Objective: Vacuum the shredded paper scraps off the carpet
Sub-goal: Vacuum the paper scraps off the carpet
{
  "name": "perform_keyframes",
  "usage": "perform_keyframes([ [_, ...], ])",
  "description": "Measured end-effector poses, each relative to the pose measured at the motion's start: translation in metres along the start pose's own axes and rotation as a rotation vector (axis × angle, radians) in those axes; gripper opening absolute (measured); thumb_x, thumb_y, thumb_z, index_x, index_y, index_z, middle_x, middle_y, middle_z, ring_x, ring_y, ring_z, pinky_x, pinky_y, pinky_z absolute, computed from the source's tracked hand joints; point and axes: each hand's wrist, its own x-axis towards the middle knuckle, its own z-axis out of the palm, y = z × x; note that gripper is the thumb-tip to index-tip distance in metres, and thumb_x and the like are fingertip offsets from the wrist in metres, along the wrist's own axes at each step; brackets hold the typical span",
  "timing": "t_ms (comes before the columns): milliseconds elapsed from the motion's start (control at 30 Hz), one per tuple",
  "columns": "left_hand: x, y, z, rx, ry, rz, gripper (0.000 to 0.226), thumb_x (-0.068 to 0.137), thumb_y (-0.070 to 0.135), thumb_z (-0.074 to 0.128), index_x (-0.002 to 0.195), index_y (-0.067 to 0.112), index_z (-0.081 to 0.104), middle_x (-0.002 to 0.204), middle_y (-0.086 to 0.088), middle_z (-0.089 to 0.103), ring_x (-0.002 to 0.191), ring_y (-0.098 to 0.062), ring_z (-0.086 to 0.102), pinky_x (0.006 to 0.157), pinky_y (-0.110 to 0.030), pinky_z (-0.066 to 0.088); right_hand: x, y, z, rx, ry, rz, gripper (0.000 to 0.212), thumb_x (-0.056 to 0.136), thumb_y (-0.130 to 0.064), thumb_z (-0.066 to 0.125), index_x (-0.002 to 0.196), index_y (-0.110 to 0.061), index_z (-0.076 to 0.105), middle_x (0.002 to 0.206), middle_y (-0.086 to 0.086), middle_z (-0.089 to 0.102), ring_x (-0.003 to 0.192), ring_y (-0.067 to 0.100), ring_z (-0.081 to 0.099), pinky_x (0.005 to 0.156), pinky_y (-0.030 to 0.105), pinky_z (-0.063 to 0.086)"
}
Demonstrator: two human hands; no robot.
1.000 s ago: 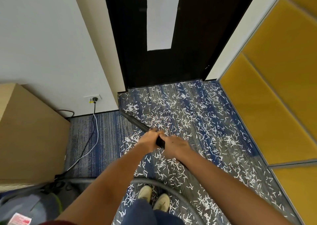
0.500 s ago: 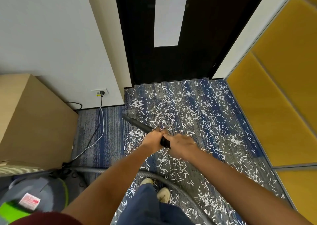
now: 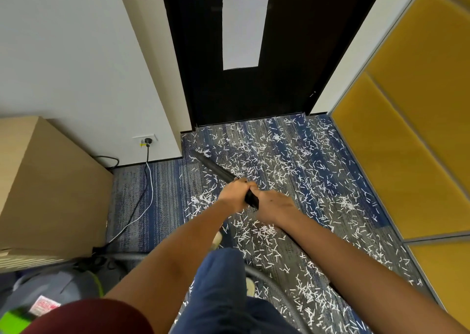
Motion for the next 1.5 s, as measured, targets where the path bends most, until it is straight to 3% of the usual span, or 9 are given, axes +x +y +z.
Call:
perform_keyframes([
  [167,0.024,-0.019,-0.022,0.027,0.017,0.012,0.031,0.086,0.008,0.060,0.114,0.019,0.057,0.117,-0.005,0.054,0.107,-0.025,0.057,0.096,-0.038,0.048,0.020,-0.011,-0.023,0.050,0.008,0.011,0.077,0.089,-0.015,0.059,0.151,-0.031,0.015,0.115,0.007,0.054,0.098,0.022,0.057,0.084,0.033,0.052],
  [400,0.079,-0.069,-0.062,0.043,-0.011,0.049,0.024,0.085,0.012,0.061,0.104,0.025,0.057,0.108,0.001,0.057,0.105,-0.020,0.057,0.093,-0.036,0.050,0.080,-0.039,-0.068,0.119,0.024,0.033,0.074,0.091,-0.009,0.053,0.150,-0.031,0.014,0.097,0.003,0.049,0.078,0.017,0.055,0.074,0.028,0.054],
  [600,0.123,-0.120,-0.098,0.007,-0.038,0.056,0.029,0.083,0.015,0.066,0.110,0.023,0.059,0.106,-0.002,0.060,0.100,-0.022,0.058,0.088,-0.037,0.051,0.137,-0.072,-0.114,0.091,-0.034,0.059,0.077,0.090,-0.010,0.056,0.151,-0.030,0.013,0.109,0.006,0.054,0.088,0.021,0.057,0.084,0.035,0.054],
  [833,0.144,-0.155,-0.118,-0.030,-0.053,0.072,0.025,0.083,0.017,0.064,0.107,0.019,0.058,0.103,-0.004,0.060,0.099,-0.024,0.058,0.086,-0.040,0.052,0.172,-0.095,-0.139,0.067,-0.062,0.064,0.076,0.089,-0.004,0.054,0.150,-0.031,0.018,0.093,0.002,0.046,0.064,0.012,0.048,0.073,0.027,0.052],
  [933,0.150,-0.162,-0.121,-0.047,-0.073,0.058,0.024,0.085,0.014,0.063,0.108,0.018,0.058,0.102,-0.003,0.060,0.096,-0.021,0.058,0.087,-0.037,0.051,0.178,-0.101,-0.147,0.065,-0.078,0.058,0.073,0.090,-0.006,0.053,0.150,-0.030,0.018,0.094,0.002,0.045,0.071,0.014,0.049,0.080,0.029,0.053],
  [1033,0.151,-0.170,-0.123,-0.008,-0.077,0.074,0.025,0.086,0.017,0.060,0.111,0.022,0.058,0.101,-0.002,0.060,0.092,-0.020,0.060,0.079,-0.031,0.051,0.178,-0.106,-0.151,0.072,-0.113,0.054,0.072,0.091,-0.007,0.053,0.150,-0.029,0.018,0.105,0.006,0.049,0.081,0.018,0.052,0.086,0.033,0.054],
  [1133,0.150,-0.172,-0.128,0.089,-0.076,0.100,0.027,0.086,0.025,0.059,0.113,0.024,0.055,0.099,0.000,0.062,0.088,-0.020,0.062,0.072,-0.030,0.051,0.175,-0.108,-0.155,0.075,-0.124,0.043,0.071,0.091,-0.009,0.053,0.150,-0.030,0.017,0.103,0.006,0.046,0.069,0.014,0.048,0.081,0.032,0.054],
  [1267,0.149,-0.167,-0.135,0.175,-0.080,0.140,0.028,0.085,0.034,0.060,0.110,0.024,0.055,0.099,0.002,0.062,0.090,-0.018,0.061,0.083,-0.036,0.053,0.168,-0.105,-0.158,0.080,-0.119,0.041,0.068,0.092,-0.009,0.052,0.149,-0.029,0.021,0.085,0.001,0.042,0.059,0.012,0.048,0.066,0.029,0.054],
  [1500,0.141,-0.161,-0.134,0.138,0.015,0.206,0.029,0.084,0.037,0.058,0.108,0.021,0.058,0.102,0.003,0.065,0.096,-0.023,0.061,0.085,-0.038,0.052,0.157,-0.099,-0.165,0.052,-0.113,0.043,0.064,0.092,-0.010,0.051,0.147,-0.033,0.026,0.091,0.001,0.045,0.058,0.011,0.046,0.076,0.031,0.056],
])
